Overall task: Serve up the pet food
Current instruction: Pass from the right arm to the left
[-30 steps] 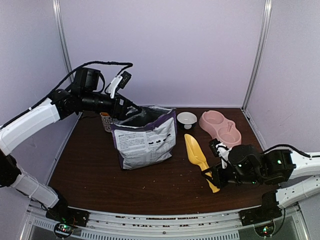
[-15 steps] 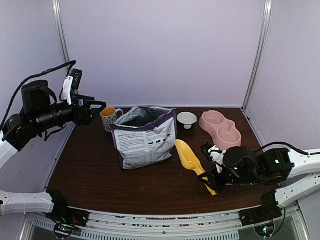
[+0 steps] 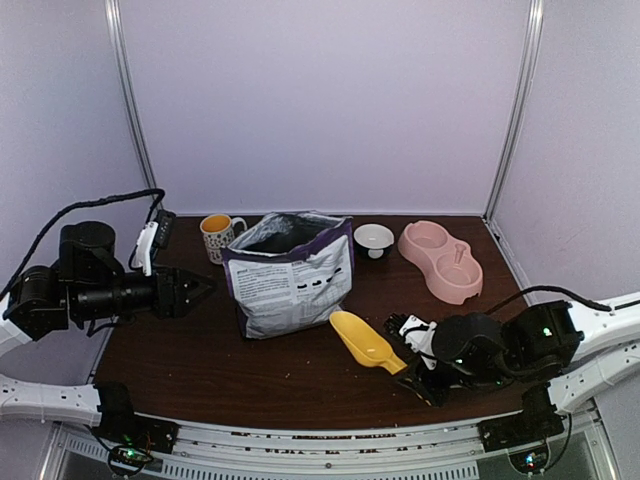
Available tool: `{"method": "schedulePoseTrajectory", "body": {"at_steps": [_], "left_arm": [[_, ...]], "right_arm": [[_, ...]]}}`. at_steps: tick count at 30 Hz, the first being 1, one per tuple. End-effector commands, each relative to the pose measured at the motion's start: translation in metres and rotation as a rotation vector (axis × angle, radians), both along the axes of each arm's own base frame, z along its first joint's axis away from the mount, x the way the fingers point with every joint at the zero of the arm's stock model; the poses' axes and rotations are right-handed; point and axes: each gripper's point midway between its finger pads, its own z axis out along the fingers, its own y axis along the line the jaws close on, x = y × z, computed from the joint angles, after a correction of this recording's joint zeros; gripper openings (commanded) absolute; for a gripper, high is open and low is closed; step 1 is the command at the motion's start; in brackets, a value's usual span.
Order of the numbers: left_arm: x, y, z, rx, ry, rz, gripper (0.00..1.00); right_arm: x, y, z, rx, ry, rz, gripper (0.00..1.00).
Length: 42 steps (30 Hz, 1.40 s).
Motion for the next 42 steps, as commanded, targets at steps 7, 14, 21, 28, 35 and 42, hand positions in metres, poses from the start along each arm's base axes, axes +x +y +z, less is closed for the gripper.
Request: {"method": "schedulePoseTrajectory", "body": {"at_steps": [7, 14, 21, 28, 35, 42], "left_arm": [[-0.015, -0.022, -0.049, -0.048, 0.184, 0.013, 0.53], [-0.025, -0.058, -0.062, -0.151, 0.24, -0.055, 0.49], [-0.032, -0.084, -0.068, -0.165, 0.264, -0.122, 0.5], [-0.037, -0.098, -0.068, -0.199, 0.281, -0.175, 0.5], [-0.045, -0.109, -0.074, -0.217, 0.326, -0.227, 0.4], [-0.056, -0.12, -0.076, -0.202, 0.359, -0.298, 0.4]], "right_arm": [[-0.005, 0.017, 0.015, -0.018, -0.065, 0.036, 0.0], [-0.013, 0.033, 0.014, -0.071, -0.116, 0.073, 0.0], [-0.024, 0.056, 0.018, -0.147, -0.203, 0.14, 0.0], [-0.031, 0.071, 0.017, -0.22, -0.307, 0.174, 0.0], [-0.029, 0.074, 0.027, -0.193, -0.337, 0.174, 0.0], [-0.026, 0.072, 0.03, -0.199, -0.351, 0.161, 0.0]]}}
